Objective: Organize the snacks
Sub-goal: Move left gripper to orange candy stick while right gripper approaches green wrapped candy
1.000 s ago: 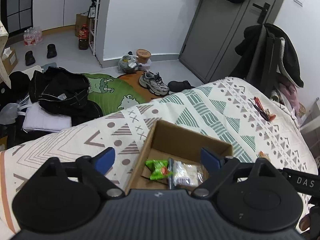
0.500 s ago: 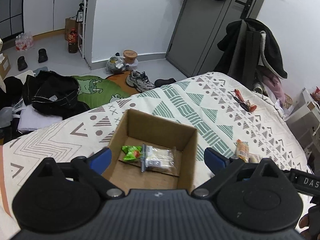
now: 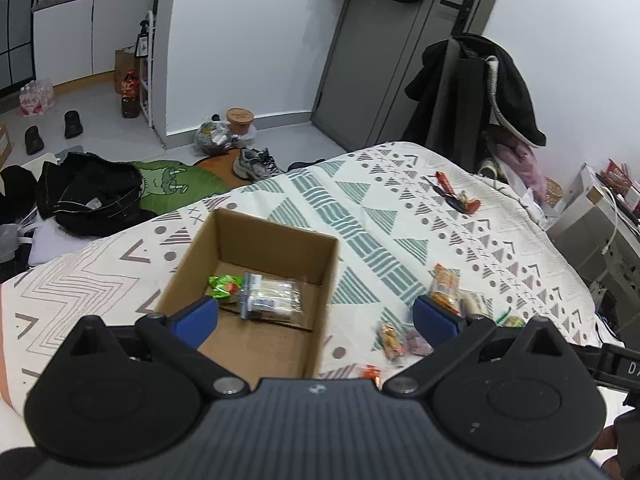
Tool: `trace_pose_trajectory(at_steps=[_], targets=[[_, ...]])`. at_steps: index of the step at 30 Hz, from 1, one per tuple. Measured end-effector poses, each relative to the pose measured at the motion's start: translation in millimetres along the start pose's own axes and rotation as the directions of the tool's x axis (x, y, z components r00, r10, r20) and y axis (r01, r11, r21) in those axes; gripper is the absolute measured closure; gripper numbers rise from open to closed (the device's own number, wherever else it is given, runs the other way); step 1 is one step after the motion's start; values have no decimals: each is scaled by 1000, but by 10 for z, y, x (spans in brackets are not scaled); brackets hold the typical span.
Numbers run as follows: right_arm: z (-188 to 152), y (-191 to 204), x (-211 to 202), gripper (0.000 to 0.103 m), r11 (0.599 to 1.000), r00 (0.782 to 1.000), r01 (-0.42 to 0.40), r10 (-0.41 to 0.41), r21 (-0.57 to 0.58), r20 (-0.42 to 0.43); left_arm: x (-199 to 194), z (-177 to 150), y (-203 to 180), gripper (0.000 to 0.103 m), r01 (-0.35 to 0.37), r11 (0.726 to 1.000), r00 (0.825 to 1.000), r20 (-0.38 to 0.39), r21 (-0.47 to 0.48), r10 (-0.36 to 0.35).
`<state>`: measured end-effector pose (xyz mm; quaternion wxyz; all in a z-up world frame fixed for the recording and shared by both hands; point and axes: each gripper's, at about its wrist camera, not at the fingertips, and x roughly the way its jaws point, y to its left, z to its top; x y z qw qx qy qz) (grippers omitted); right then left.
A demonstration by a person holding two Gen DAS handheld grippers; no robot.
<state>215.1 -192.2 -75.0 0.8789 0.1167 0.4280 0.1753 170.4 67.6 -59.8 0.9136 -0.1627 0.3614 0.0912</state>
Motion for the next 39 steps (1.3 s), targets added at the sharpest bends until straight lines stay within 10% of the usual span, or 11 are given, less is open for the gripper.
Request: trace_pose_trajectory(at_steps=[39], targets=[[-238, -1187, -119, 8, 1000, 999, 11, -12, 26, 33, 181, -703, -1002, 7, -33, 990, 999, -18, 137, 36]])
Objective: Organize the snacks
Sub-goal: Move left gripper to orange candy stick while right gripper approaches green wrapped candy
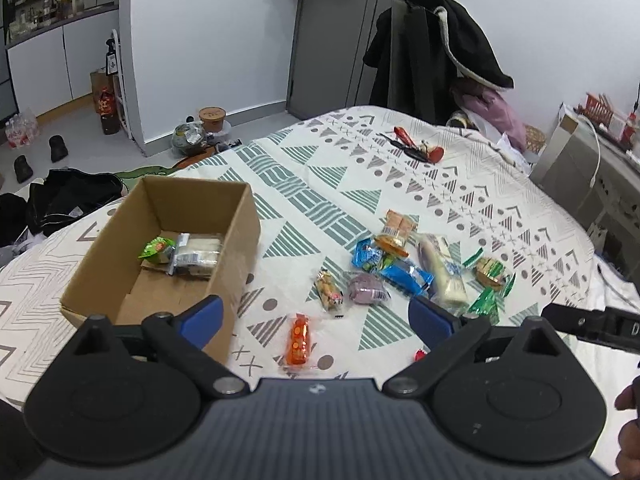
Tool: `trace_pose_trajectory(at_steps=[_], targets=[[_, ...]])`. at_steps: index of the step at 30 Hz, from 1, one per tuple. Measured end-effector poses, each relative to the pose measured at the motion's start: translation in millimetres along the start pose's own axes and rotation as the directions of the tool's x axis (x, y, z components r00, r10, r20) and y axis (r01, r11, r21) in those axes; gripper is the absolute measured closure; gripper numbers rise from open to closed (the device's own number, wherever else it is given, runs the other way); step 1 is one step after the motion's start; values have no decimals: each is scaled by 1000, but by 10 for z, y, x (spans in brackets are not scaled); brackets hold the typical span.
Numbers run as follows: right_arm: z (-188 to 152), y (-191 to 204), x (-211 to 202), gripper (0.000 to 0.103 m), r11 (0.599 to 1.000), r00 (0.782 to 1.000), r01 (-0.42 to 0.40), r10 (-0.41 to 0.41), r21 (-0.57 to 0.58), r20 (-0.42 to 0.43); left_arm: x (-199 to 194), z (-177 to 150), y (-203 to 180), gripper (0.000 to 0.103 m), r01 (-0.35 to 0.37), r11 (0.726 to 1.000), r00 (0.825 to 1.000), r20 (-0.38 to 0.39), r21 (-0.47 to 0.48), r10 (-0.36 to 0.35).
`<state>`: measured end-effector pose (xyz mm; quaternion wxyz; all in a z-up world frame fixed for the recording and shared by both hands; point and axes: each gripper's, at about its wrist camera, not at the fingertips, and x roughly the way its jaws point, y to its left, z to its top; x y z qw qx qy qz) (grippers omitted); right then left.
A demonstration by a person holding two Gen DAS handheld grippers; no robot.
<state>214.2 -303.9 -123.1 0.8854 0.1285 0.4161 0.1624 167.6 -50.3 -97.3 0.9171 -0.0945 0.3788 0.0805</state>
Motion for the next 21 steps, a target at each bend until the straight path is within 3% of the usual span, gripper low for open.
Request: trace_pose_trajectory(at_steps=[4, 21], targets=[[10, -95, 88, 8, 1000, 1000, -3, 3, 23, -15, 166, -70, -69, 20, 3, 1000, 999, -42, 5, -3], [74, -264, 602, 23, 1000, 994, 3, -1, 13, -105, 909, -230, -19, 54, -24, 999, 988, -155, -30, 19]])
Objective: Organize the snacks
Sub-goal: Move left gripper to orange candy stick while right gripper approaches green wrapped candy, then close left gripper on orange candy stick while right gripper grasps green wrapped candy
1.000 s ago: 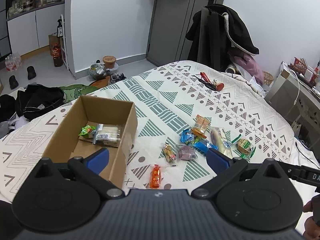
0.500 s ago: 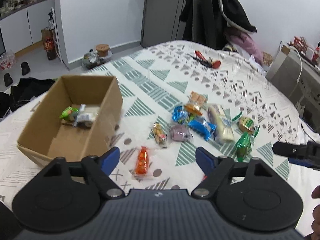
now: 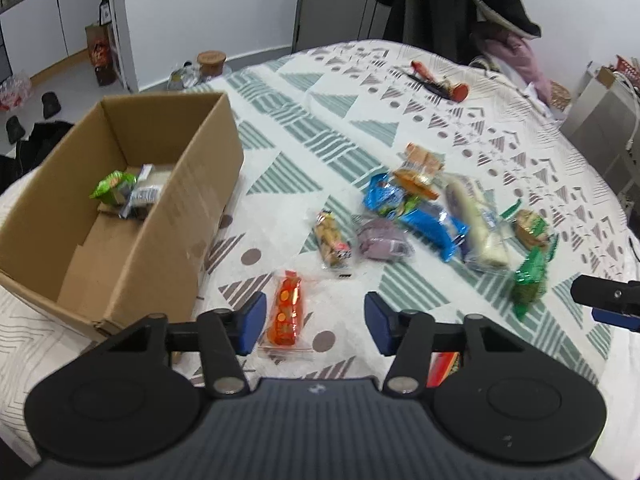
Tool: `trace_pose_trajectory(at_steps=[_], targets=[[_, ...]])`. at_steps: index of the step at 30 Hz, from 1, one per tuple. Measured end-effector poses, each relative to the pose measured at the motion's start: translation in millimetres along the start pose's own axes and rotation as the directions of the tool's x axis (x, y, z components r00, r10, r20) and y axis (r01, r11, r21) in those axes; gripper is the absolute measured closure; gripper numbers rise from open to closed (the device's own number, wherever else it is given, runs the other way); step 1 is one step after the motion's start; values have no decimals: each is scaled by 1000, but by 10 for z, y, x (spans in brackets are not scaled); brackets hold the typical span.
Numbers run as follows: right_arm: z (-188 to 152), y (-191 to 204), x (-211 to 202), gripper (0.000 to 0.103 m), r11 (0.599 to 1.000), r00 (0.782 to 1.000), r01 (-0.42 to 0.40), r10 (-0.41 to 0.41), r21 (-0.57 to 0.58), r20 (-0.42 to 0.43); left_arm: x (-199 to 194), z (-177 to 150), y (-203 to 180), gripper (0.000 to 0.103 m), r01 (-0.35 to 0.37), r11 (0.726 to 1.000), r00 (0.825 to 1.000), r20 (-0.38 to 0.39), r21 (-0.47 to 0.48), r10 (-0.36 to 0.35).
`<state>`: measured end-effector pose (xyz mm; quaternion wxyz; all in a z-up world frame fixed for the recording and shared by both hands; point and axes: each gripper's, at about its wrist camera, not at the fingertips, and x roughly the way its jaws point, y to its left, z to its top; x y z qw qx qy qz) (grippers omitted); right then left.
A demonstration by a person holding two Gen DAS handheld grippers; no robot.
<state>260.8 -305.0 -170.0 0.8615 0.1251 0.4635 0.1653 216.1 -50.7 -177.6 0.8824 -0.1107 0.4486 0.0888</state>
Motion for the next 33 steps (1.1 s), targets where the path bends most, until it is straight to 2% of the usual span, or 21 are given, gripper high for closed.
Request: trace_pose_trajectory(at_steps=[4, 14, 19, 22, 29, 31, 32, 33], targets=[[33, -4, 139, 28, 999, 999, 23, -24, -36, -24, 173, -3, 34, 62, -2, 1000, 1000, -28, -15, 2], [154, -17, 484, 29, 992, 995, 54, -63, -113, -82, 467, 15, 105, 69, -37, 999, 998, -57, -34, 35], [136, 15, 619, 36, 986, 989, 80, -96, -146, -108, 561, -30, 180, 81, -26, 998, 996, -85, -57, 21], [166, 4, 680, 39, 983, 987, 100, -118, -153, -108, 557, -40, 174, 83, -19, 999, 997, -76, -46, 15], [259, -31, 732, 39, 978, 986, 147, -157, -150, -60, 511, -18, 171, 85, 16, 998, 998, -67, -53, -20], [275, -61, 724, 46, 981, 987, 143, -151, -134, -52, 487, -16, 171, 85, 24, 998, 998, -64, -55, -28], [273, -77, 722, 59, 983, 988, 136, -144, -124, -56, 475, -14, 171, 85, 28, 998, 998, -62, -56, -31], [269, -90, 721, 65, 986, 989, 122, -130, -114, -65, 460, -13, 173, 85, 30, 998, 998, -61, -58, -34]])
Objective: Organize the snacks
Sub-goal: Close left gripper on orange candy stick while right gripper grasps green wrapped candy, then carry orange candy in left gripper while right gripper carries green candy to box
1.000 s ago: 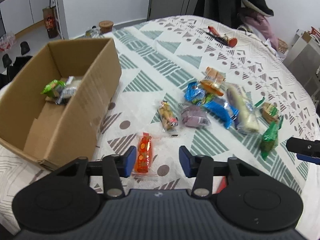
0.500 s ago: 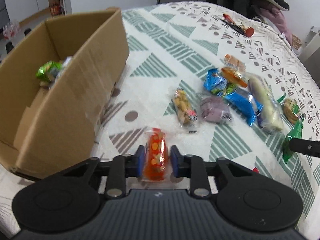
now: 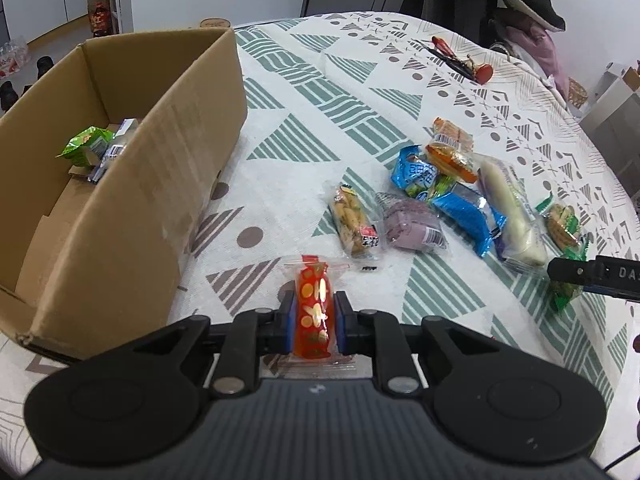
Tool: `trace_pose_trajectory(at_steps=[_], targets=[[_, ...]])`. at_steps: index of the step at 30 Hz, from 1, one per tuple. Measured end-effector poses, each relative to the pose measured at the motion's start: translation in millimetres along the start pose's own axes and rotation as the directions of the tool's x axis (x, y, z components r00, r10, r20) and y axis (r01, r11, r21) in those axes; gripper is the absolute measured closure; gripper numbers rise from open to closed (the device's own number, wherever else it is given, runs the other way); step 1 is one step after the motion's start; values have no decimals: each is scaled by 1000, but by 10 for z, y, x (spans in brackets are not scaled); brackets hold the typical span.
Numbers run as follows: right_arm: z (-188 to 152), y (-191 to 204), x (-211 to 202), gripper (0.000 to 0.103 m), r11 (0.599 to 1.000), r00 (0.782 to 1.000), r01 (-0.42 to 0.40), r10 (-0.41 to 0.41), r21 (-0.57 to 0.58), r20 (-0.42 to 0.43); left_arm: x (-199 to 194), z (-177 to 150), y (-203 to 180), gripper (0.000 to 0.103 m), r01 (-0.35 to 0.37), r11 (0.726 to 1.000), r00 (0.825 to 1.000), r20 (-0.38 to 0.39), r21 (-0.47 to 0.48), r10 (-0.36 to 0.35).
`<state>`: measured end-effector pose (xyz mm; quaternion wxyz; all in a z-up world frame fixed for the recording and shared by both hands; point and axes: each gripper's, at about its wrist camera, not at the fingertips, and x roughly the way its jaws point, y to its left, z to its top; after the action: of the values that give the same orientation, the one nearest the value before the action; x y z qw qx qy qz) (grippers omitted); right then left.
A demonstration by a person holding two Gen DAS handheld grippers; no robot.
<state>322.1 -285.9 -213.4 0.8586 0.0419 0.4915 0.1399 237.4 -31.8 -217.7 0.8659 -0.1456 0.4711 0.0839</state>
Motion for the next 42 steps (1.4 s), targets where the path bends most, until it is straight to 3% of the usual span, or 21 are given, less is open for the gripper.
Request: trace_pose_trajectory(at_steps=[2, 5, 29, 42], targets=[[-11, 16, -42, 72, 1000, 1000, -17, 17, 0, 14, -45, 2, -1, 85, 6, 1000, 1000, 7, -4, -6], [-19, 64, -121, 74, 1000, 999, -26, 26, -9, 31, -133, 10, 1, 86, 17, 1000, 1000, 20, -6, -17], [-223, 815, -809, 75, 995, 981, -86, 95, -57, 170, -1049, 64, 168, 86, 48, 999, 983, 175, -2, -47], [-347, 1277, -884, 75, 987, 972, -144, 154, -66, 180, -1362, 114, 447, 86, 24, 999, 974, 225, -24, -18]])
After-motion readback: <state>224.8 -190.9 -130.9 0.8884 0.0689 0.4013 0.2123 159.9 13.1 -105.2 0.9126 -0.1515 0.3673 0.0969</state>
